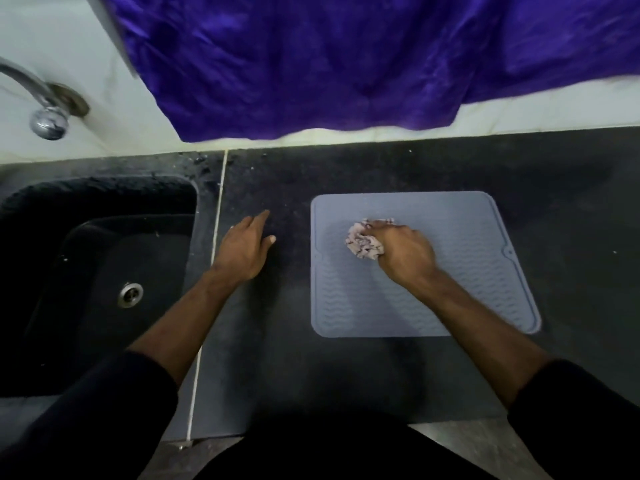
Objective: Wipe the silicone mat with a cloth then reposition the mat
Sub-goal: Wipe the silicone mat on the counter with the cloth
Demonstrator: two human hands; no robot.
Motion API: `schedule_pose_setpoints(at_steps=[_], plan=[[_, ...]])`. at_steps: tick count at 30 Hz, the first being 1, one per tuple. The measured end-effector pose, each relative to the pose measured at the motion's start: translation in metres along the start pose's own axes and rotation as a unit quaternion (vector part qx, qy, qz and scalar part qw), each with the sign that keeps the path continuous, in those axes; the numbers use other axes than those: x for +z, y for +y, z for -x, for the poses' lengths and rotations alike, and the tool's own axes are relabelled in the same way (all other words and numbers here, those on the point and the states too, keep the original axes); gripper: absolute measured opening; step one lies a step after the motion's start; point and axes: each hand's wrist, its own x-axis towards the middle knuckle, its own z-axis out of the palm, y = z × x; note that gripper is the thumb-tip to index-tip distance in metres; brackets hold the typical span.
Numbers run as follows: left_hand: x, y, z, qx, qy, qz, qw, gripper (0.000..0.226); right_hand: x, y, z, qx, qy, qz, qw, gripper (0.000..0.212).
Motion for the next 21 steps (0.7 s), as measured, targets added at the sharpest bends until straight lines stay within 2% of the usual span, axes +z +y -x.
schedule_pose_setpoints(at_steps=[5, 8, 12, 16, 21], plan=[[-0.011, 0.007, -0.047, 0.019, 0.008, -0.029, 0.999, 0.035, 0.010, -0.029, -0.054, -0.047, 0.026, 0.032, 0.998, 0.053], [-0.010, 0.021, -0.074, 0.014, -0.004, -0.034, 0.999, 0.033, 0.011, -0.038, -0.086, -0.075, 0.010, 0.071, 0.995, 0.054], [0.000, 0.035, -0.104, 0.008, -0.030, -0.017, 0.999, 0.033, 0.012, -0.039, -0.125, -0.085, 0.036, 0.089, 0.992, 0.055], [0.014, 0.044, -0.122, 0.018, -0.053, 0.000, 0.998, 0.022, 0.028, -0.036, -0.147, -0.093, -0.009, 0.090, 0.992, 0.039], [0.023, 0.049, -0.135, -0.021, -0.056, 0.029, 0.998, 0.010, 0.044, -0.031, -0.152, -0.103, -0.012, 0.091, 0.990, 0.056]])
